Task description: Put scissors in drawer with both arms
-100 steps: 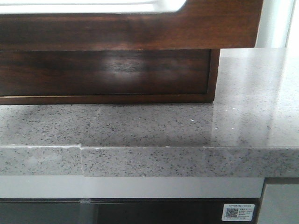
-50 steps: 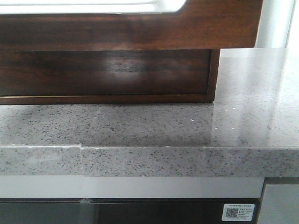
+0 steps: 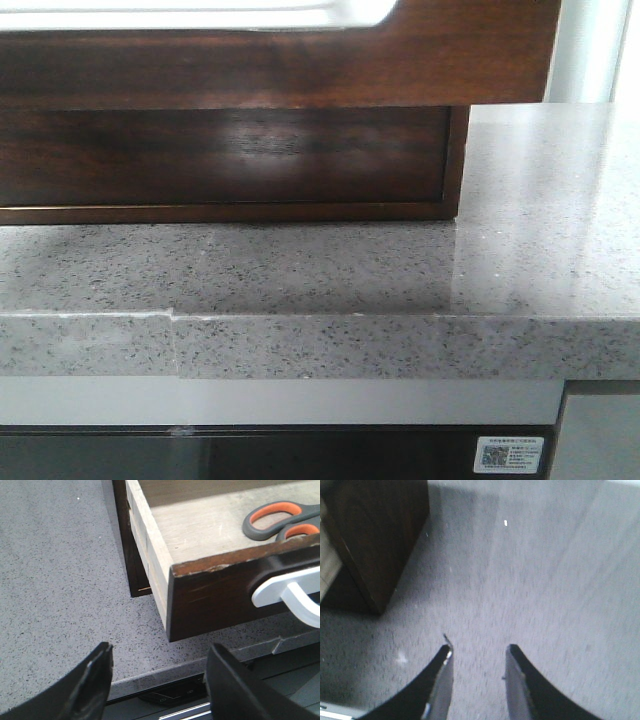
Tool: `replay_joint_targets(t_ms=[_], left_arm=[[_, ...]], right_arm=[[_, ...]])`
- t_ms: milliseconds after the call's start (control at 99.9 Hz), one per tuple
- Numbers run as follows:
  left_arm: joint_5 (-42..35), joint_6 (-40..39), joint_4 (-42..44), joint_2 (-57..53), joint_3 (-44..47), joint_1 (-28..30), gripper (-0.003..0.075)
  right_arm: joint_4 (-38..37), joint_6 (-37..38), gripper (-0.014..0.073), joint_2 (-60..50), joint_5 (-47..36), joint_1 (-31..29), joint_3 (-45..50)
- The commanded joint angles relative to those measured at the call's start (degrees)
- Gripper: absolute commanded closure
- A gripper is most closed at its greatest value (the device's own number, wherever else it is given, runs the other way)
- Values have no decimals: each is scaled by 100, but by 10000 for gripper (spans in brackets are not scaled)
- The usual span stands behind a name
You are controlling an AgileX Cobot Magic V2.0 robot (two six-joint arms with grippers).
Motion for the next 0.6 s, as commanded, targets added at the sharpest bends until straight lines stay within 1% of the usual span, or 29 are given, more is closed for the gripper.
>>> replay_joint_targets(t_ms=[0, 140, 240, 360, 530, 590], left_arm=[[-358, -56, -106, 76, -193, -36, 336], [-358, -56, -106, 76, -193, -36, 336], [-358, -56, -106, 76, -193, -36, 336], [-358, -56, -106, 76, -193, -36, 336], [-358, -56, -106, 76, -193, -36, 339], [-358, -56, -106, 76, -193, -36, 369]], right_arm=[[-47, 333, 382, -249, -487, -54, 401], [53, 610, 382, -625, -519, -54, 1182], [50, 650, 382, -799, -559, -54, 1458], [50, 640, 382, -855, -572, -54, 1493], [-160, 630, 388, -855, -647, -54, 1493], [-169, 630, 427, -855, -648, -54, 1493]])
